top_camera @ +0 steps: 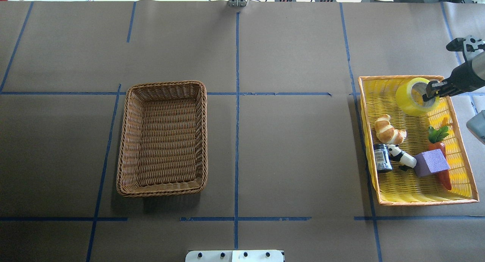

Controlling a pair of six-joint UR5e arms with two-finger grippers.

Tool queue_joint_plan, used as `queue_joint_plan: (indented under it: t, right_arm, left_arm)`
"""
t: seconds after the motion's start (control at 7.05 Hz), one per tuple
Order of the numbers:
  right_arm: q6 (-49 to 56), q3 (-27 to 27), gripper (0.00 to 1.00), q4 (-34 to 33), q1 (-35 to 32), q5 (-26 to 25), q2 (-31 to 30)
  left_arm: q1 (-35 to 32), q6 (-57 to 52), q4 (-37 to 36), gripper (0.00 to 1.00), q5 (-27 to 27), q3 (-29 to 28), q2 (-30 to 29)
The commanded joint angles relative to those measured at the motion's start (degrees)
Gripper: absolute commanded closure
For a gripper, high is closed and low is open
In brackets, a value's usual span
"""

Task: Move tape to another basket

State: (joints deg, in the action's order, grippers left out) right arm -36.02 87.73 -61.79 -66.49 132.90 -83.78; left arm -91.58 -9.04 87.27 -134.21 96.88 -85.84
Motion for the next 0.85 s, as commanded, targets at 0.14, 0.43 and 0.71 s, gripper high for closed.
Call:
queue_joint_plan:
  t: [0.14,0.43,0.71]
  right_arm:
    - [-11.84,5.95,1.0,0.53,-0.84,5.59,4.57]
    - [-22.36,10.07,1.0,0.62,-0.23,6.32,7.56]
    - [-33.7,15.6,1.0,0.62,4.4,6.4,8.63]
  left_arm:
    - [0.0,-0.01,0.1,0.0,0.0,2.6,-0.46]
    - [0.78,6.96,1.23,0.0,-3.31,6.81,-0.82]
    - [5.69,24.85,12.0,0.0,-10.24,7.36,-0.82]
